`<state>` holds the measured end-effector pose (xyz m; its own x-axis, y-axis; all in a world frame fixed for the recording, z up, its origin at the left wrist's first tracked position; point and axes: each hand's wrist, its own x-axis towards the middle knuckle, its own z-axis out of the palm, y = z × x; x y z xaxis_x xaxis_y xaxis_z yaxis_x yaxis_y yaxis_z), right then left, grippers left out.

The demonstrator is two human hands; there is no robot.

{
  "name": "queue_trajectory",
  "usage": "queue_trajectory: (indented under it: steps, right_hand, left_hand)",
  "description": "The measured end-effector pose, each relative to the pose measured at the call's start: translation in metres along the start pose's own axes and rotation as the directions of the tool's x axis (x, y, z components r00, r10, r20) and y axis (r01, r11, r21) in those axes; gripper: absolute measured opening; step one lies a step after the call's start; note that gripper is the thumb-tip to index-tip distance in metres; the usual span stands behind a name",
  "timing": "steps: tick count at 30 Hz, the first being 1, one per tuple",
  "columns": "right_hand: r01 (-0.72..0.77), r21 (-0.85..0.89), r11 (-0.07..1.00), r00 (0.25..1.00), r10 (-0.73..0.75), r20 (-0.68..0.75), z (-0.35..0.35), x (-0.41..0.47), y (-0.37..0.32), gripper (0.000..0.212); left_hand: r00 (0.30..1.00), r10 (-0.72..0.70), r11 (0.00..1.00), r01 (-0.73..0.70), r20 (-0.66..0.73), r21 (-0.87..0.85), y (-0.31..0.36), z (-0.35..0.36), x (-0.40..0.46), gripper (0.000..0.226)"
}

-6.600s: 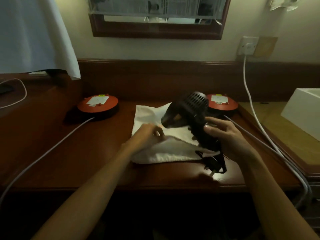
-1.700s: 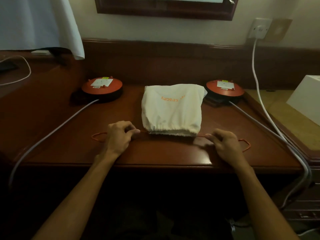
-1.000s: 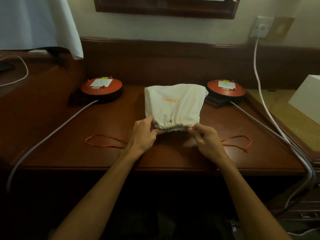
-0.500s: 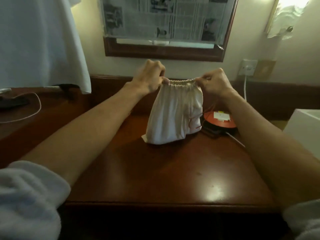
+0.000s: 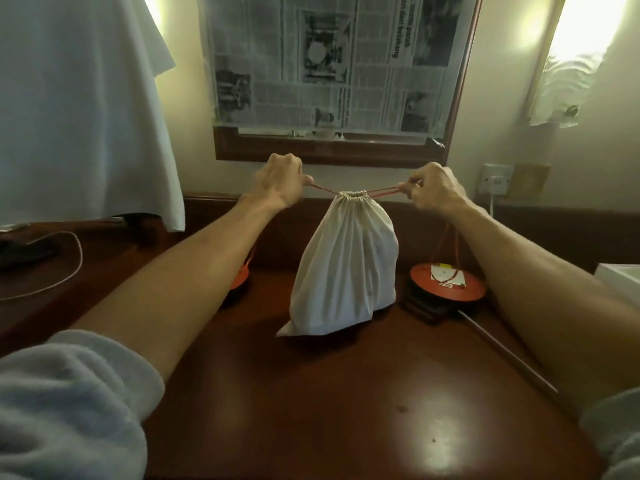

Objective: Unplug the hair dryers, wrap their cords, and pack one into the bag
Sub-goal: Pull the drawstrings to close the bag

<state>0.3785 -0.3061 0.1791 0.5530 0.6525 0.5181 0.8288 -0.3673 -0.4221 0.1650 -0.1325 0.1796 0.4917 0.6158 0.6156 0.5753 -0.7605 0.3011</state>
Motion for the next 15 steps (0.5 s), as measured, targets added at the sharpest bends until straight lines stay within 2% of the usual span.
queue_trajectory:
  steps: [6,8,11,13,15]
  right_hand:
    - [-0.005,-0.069,0.998,1.0,0.006,0.016,-0.007,0.014,0.013,0.022]
    - [-0.046,-0.08,0.996,0.999,0.045,-0.019,-0.019,0.019,0.033,0.021]
    - [-0.098,0.008,0.995,0.992,0.098,-0.077,-0.039,0.019,0.061,0.023]
    - [-0.044,0.071,0.997,0.997,0.048,-0.063,-0.045,0.02,0.054,0.025]
    - [0.053,0.096,0.994,0.999,-0.054,0.007,-0.049,0.019,0.027,0.024]
  left_hand:
    - [0.986,-0.126,0.991,0.131,-0.108,0.04,-0.014,-0.01,0.014,0.023]
    - [0.961,-0.23,0.959,0.251,-0.154,0.134,-0.053,-0.034,0.018,0.029]
    - [0.922,-0.345,0.869,0.384,-0.174,0.311,-0.133,-0.078,0.009,0.031]
    - [0.916,-0.367,0.856,0.4,-0.159,0.328,-0.154,-0.091,0.0,0.031]
    - [0.936,-0.34,0.904,0.353,-0.095,0.24,-0.14,-0.085,-0.005,0.028]
